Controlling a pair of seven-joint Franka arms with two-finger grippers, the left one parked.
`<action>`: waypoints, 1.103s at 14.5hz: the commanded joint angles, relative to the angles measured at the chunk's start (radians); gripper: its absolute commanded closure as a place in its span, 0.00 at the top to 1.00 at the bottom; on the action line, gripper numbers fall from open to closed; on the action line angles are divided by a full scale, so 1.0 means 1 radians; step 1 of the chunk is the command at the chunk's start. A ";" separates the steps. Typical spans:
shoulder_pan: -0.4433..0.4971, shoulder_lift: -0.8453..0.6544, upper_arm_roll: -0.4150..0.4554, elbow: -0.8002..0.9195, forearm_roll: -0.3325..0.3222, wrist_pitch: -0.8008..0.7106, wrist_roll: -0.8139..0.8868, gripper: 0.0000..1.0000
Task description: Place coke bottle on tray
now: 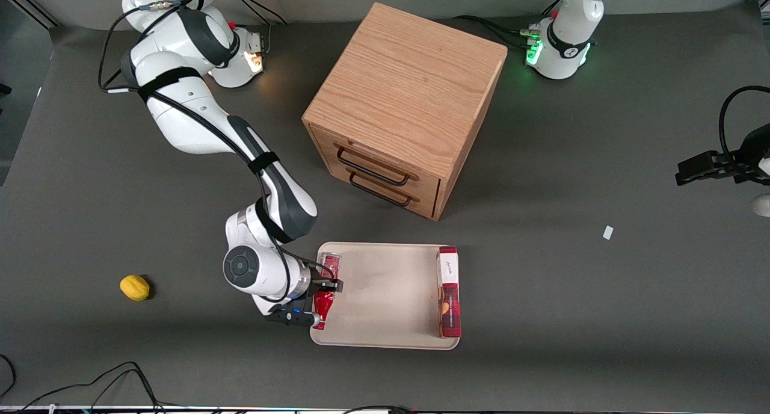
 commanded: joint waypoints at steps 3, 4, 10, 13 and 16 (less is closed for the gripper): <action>0.006 0.040 -0.006 0.039 0.006 0.036 0.012 0.99; 0.017 0.040 -0.007 0.039 -0.003 0.041 0.013 1.00; 0.020 0.041 -0.019 0.003 -0.024 0.067 0.017 1.00; 0.020 0.037 -0.026 -0.008 -0.023 0.079 0.015 1.00; 0.020 -0.006 -0.023 0.001 -0.021 0.073 0.014 1.00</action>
